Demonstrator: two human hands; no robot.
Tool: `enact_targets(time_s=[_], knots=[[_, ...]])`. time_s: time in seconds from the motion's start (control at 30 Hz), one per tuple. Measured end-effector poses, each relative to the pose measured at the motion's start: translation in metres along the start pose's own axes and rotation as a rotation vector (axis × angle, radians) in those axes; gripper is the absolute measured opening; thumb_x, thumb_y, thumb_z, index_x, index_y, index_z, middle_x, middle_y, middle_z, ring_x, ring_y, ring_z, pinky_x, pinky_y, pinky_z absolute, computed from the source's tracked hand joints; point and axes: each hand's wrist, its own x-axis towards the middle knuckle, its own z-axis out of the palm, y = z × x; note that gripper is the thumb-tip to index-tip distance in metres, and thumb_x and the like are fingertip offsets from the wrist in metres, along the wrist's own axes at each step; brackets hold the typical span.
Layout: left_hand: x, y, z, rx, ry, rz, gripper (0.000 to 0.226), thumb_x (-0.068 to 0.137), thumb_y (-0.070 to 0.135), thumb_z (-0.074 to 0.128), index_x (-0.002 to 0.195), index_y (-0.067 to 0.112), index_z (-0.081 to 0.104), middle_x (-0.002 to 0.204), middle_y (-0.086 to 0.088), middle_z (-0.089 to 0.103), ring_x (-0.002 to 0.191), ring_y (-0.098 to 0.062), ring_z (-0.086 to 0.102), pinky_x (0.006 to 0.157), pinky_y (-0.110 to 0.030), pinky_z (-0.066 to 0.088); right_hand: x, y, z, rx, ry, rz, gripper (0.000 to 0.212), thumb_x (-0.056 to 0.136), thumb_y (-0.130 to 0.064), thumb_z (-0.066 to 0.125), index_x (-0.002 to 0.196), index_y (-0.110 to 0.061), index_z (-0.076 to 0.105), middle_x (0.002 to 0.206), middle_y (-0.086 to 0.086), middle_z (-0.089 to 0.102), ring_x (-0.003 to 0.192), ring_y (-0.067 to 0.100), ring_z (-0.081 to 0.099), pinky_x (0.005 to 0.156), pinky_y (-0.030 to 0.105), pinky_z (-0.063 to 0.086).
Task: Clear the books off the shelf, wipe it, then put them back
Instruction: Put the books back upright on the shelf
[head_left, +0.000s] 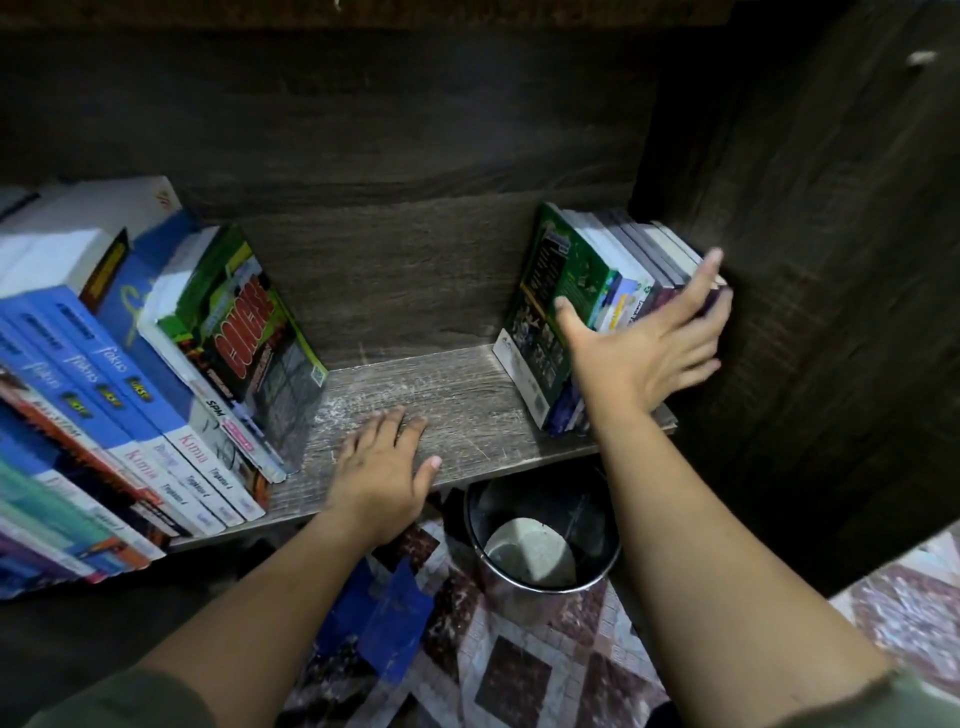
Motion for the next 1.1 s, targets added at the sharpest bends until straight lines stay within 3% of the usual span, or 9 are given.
enact_targets(time_s=[0.13, 0.23, 0.37, 0.47, 0.6, 0.8, 0.93, 1.0, 1.1], knots=[[-0.001, -0.002, -0.011, -0.017, -0.055, 0.02, 0.061, 0.099, 0.052, 0.034, 0.152, 0.028, 0.019, 0.16, -0.001, 0.015, 0.147, -0.023, 0.01, 0.119, -0.042, 0.009, 0.007, -0.021, -0.01, -0.09, 0.061, -0.263, 0.097, 0.068, -0.05, 0.076, 0.149, -0.032, 0.025, 0.157, 0.014, 0.017, 0.144, 0.037, 0.015, 0.115, 0.056, 0.001], [-0.004, -0.001, -0.041, 0.047, 0.032, 0.045, 0.058, 0.096, 0.045, 0.046, 0.147, 0.025, 0.03, 0.153, -0.002, 0.029, 0.142, -0.023, 0.023, 0.116, -0.042, 0.018, 0.001, -0.038, -0.013, -0.057, 0.063, -0.438, 0.068, 0.072, -0.04, 0.071, 0.135, -0.027, 0.049, 0.15, 0.013, 0.034, 0.142, 0.037, 0.022, 0.116, 0.055, 0.006], [-0.019, -0.008, -0.109, 0.104, 0.477, 0.102, 0.039, 0.092, 0.03, 0.051, 0.128, 0.019, 0.056, 0.133, -0.005, 0.053, 0.124, -0.026, 0.046, 0.1, -0.044, 0.039, -0.025, -0.063, -0.003, 0.139, -0.055, -0.653, 0.039, 0.073, -0.033, 0.064, 0.109, -0.018, 0.066, 0.13, 0.012, 0.054, 0.126, 0.037, 0.043, 0.105, 0.053, 0.033], [-0.045, -0.026, -0.16, 0.15, 0.84, 0.078, 0.027, 0.086, 0.021, 0.054, 0.11, 0.015, 0.065, 0.113, -0.008, 0.06, 0.106, -0.033, 0.051, 0.085, -0.043, 0.038, -0.058, -0.079, 0.01, 0.24, -0.228, -0.749, 0.029, 0.072, -0.03, 0.066, 0.098, -0.016, 0.069, 0.119, 0.01, 0.059, 0.115, 0.034, 0.049, 0.097, 0.048, 0.041], [-0.076, -0.062, -0.197, 0.255, 1.04, -0.099, 0.025, 0.088, 0.023, 0.051, 0.109, 0.016, 0.063, 0.115, -0.006, 0.058, 0.111, -0.033, 0.047, 0.093, -0.048, 0.032, -0.108, -0.103, 0.022, 0.302, -0.435, -0.84, 0.028, 0.071, -0.025, 0.07, 0.097, -0.018, 0.07, 0.115, 0.007, 0.06, 0.113, 0.032, 0.05, 0.095, 0.045, 0.043], [-0.105, -0.101, -0.198, 0.286, 1.011, -0.255, 0.032, 0.094, 0.035, 0.048, 0.117, 0.017, 0.06, 0.123, -0.007, 0.054, 0.119, -0.029, 0.044, 0.101, -0.05, 0.023, -0.167, -0.145, 0.021, 0.394, -0.599, -0.949, 0.04, 0.072, -0.024, 0.067, 0.11, -0.013, 0.066, 0.121, 0.01, 0.058, 0.115, 0.032, 0.049, 0.097, 0.046, 0.043], [-0.113, -0.125, -0.194, 0.298, 0.964, -0.239, 0.04, 0.095, 0.038, 0.043, 0.124, 0.015, 0.057, 0.119, -0.01, 0.055, 0.112, -0.03, 0.047, 0.099, -0.045, 0.024, -0.193, -0.156, 0.023, 0.464, -0.801, -0.968, 0.065, 0.086, -0.037, 0.051, 0.146, -0.017, 0.037, 0.143, 0.008, 0.043, 0.131, 0.026, 0.039, 0.107, 0.048, 0.036], [-0.114, -0.13, -0.191, 0.316, 0.953, -0.204, 0.041, 0.095, 0.037, 0.044, 0.128, 0.014, 0.055, 0.12, -0.011, 0.053, 0.112, -0.03, 0.046, 0.1, -0.043, 0.022, -0.199, -0.156, 0.026, 0.461, -0.864, -0.96, 0.075, 0.09, -0.049, 0.049, 0.152, -0.02, 0.02, 0.152, 0.006, 0.032, 0.138, 0.024, 0.031, 0.111, 0.047, 0.032], [-0.114, -0.134, -0.189, 0.309, 0.955, -0.19, 0.042, 0.096, 0.036, 0.044, 0.13, 0.014, 0.054, 0.118, -0.011, 0.052, 0.112, -0.029, 0.044, 0.103, -0.043, 0.019, -0.201, -0.156, 0.034, 0.447, -0.898, -0.943, 0.082, 0.089, -0.052, 0.057, 0.153, -0.021, 0.016, 0.155, 0.004, 0.025, 0.139, 0.024, 0.028, 0.113, 0.046, 0.03]])
